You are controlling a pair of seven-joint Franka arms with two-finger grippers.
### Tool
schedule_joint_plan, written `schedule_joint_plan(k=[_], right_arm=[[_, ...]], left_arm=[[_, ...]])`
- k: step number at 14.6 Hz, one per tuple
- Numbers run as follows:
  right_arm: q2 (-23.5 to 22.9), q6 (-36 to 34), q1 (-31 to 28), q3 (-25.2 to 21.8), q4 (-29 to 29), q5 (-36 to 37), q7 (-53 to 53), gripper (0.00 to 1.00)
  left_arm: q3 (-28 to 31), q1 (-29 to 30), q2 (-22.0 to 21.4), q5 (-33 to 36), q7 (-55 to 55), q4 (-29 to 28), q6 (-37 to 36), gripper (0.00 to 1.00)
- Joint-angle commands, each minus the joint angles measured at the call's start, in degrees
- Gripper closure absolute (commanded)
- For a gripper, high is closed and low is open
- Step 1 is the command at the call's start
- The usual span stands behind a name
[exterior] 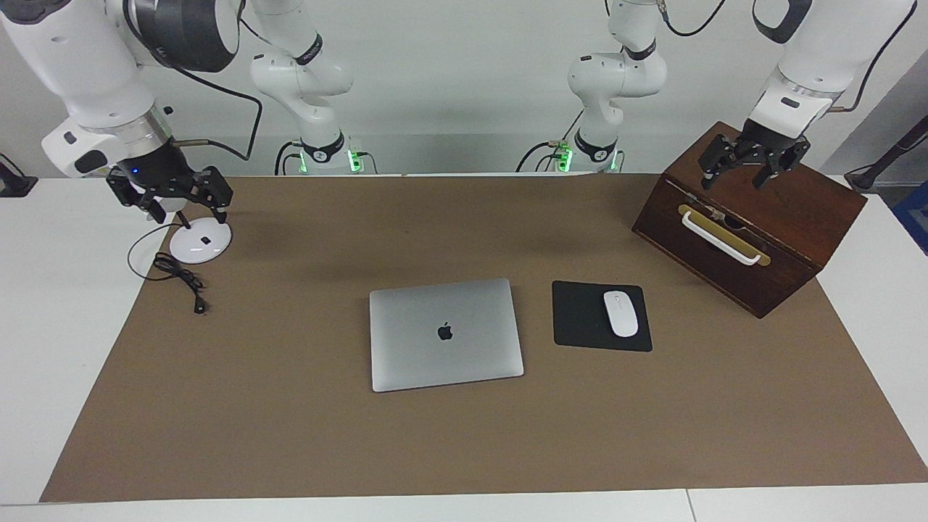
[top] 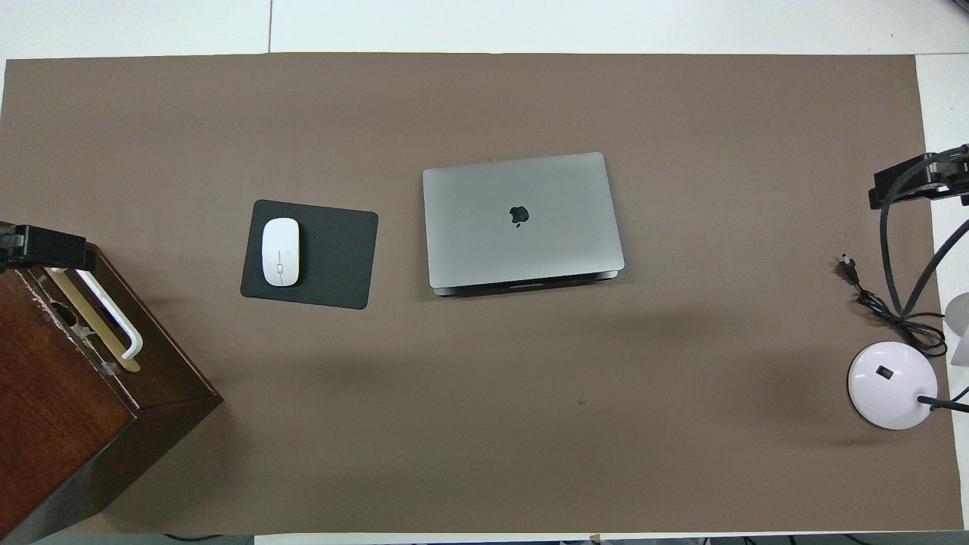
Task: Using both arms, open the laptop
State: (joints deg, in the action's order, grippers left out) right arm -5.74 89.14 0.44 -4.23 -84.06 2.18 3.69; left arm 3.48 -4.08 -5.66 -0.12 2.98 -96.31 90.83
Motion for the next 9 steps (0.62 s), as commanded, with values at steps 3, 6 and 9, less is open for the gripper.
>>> schedule_joint_plan(k=[3,6,9], right_arm=[[-0.5,-0.5,0.0,0.0,1.0,-0.9,-1.0,0.0],[-0.6,-0.5,0.0,0.0,1.0,-0.9,-1.0,0.0],[-0.6,-0.5,0.0,0.0,1.0,-0.9,-0.9,0.0]], left_arm=[[-0.1,-0.3,-0.9,-0.4,-1.0,-0.7,1.5,0.0],[-0.1,-0.7,-0.9,-0.4,-1.0,-0.7,1.4,0.0],[0.0,-1.5,-0.9,-0.4,-0.8,-0.6,0.9,0.0]])
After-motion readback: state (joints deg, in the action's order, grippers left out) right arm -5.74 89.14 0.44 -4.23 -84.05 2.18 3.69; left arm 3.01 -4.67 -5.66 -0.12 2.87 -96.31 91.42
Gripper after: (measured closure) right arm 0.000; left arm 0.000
